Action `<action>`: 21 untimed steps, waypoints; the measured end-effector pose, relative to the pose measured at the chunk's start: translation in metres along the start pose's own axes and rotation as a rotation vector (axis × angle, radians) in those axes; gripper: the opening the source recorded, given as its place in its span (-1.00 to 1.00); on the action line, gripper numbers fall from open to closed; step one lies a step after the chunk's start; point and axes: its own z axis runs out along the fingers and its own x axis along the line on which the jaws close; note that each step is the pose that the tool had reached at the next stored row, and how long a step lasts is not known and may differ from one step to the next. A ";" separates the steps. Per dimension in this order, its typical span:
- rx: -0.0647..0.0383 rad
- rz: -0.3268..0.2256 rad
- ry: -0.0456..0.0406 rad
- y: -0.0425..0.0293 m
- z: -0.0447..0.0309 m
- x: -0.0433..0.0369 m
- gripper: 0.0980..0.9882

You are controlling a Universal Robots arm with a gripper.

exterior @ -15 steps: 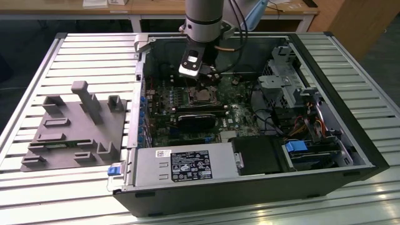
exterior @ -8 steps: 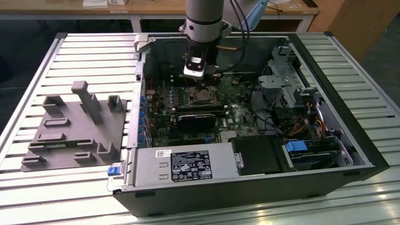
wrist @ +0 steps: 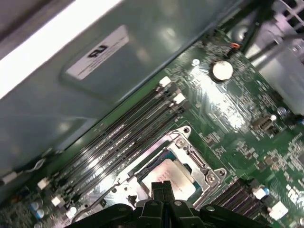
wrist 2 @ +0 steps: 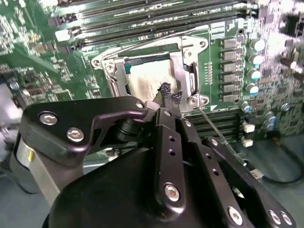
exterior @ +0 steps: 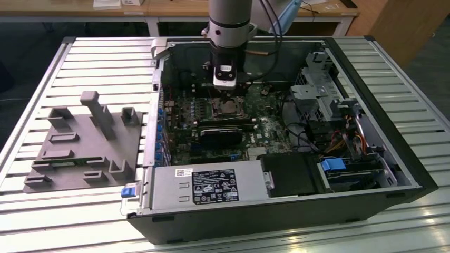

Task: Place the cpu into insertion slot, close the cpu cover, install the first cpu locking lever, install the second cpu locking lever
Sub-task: 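Close the cpu cover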

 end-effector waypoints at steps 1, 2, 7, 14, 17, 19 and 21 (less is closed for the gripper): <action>0.000 -0.018 0.0006 0.0000 0.0000 0.0000 -0.99; 0.001 -0.036 0.0014 0.0000 0.0001 0.0000 -0.99; 0.001 -0.127 0.0056 0.0000 0.0008 0.0000 -0.99; 0.002 -0.255 0.0114 -0.0001 0.0016 0.0000 -0.99; 0.003 -0.308 0.0135 -0.0001 0.0018 0.0000 -0.99; 0.003 -0.343 0.0149 -0.0001 0.0020 0.0000 -0.99; 0.004 -0.379 0.0166 -0.0001 0.0023 0.0000 -0.99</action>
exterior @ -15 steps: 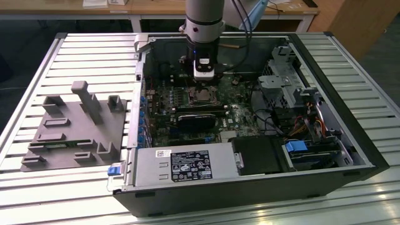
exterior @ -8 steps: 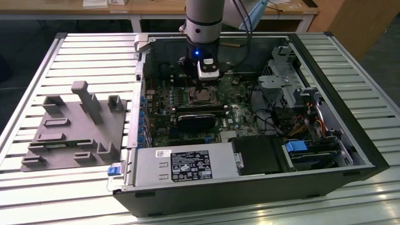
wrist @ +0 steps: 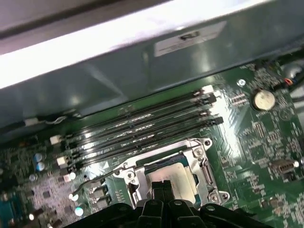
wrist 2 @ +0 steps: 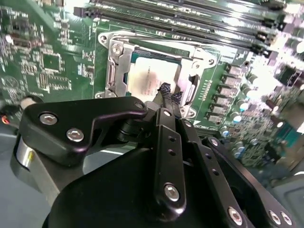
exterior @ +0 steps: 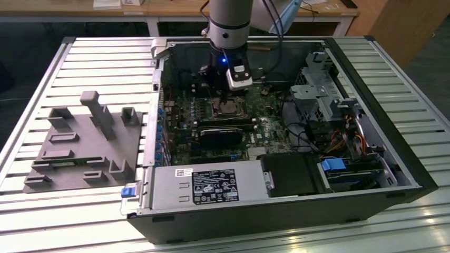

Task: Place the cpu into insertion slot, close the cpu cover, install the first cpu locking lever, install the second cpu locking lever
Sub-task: 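Close the cpu cover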

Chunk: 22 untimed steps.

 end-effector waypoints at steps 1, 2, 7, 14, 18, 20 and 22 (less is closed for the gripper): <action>0.000 -0.018 0.0008 0.0000 0.0001 0.0000 -0.99; 0.000 -0.036 0.0016 0.0000 0.0002 0.0000 -0.99; 0.000 -0.127 0.0052 0.0000 0.0006 0.0000 -0.99; -0.003 -0.181 -0.0162 -0.0004 0.0009 0.0013 -0.99; -0.002 -0.181 -0.0164 -0.0005 0.0008 0.0013 -0.99; -0.002 -0.181 -0.0164 -0.0015 0.0007 0.0011 -0.99; -0.002 -0.182 -0.0184 -0.0026 0.0007 0.0012 -0.99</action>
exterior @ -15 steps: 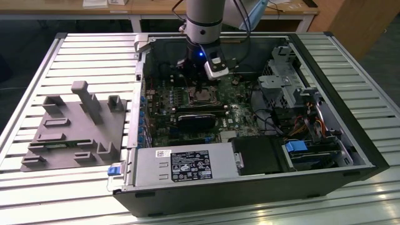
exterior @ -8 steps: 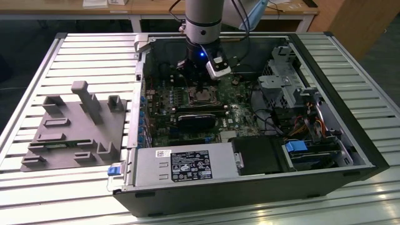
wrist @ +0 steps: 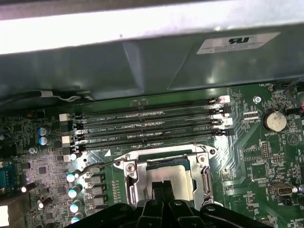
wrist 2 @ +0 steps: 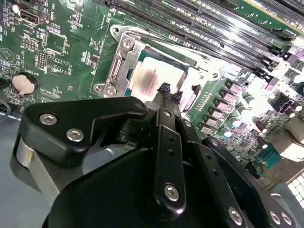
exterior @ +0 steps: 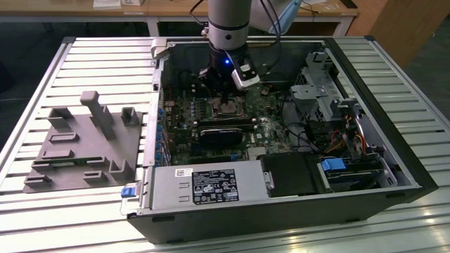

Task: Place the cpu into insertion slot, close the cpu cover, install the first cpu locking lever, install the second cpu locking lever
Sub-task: 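Close the cpu cover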

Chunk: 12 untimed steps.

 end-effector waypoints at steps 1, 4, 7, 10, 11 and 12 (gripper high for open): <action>-0.001 -0.001 -0.0057 -0.0004 0.0000 0.0005 -0.99; -0.002 -0.003 -0.0169 -0.0016 0.0003 0.0027 -0.99; -0.003 -0.004 -0.0188 -0.0045 0.0007 0.0058 -0.99; -0.003 -0.004 -0.0187 -0.0066 0.0013 0.0090 -0.99; -0.003 -0.004 -0.0189 -0.0070 0.0016 0.0103 -0.99; -0.003 -0.004 -0.0189 -0.0073 0.0018 0.0118 -0.99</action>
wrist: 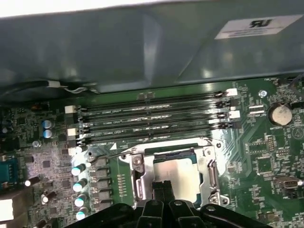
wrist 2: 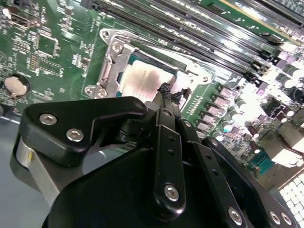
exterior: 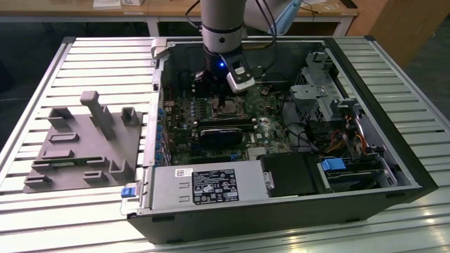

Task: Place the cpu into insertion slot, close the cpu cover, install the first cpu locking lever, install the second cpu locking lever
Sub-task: 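Close the cpu cover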

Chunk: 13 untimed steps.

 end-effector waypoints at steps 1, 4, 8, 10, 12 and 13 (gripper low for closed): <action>0.000 0.000 -0.0002 -0.0003 0.0002 0.0015 -0.99; 0.000 -0.001 -0.0014 -0.0011 0.0018 0.0044 -0.99; -0.001 -0.006 -0.0028 -0.0019 0.0063 0.0070 -0.99; -0.002 -0.009 -0.0029 -0.0022 0.0080 0.0084 -0.99; -0.004 -0.018 -0.0028 -0.0024 0.0093 0.0092 -0.99; -0.005 -0.027 -0.0024 -0.0024 0.0098 0.0093 -0.99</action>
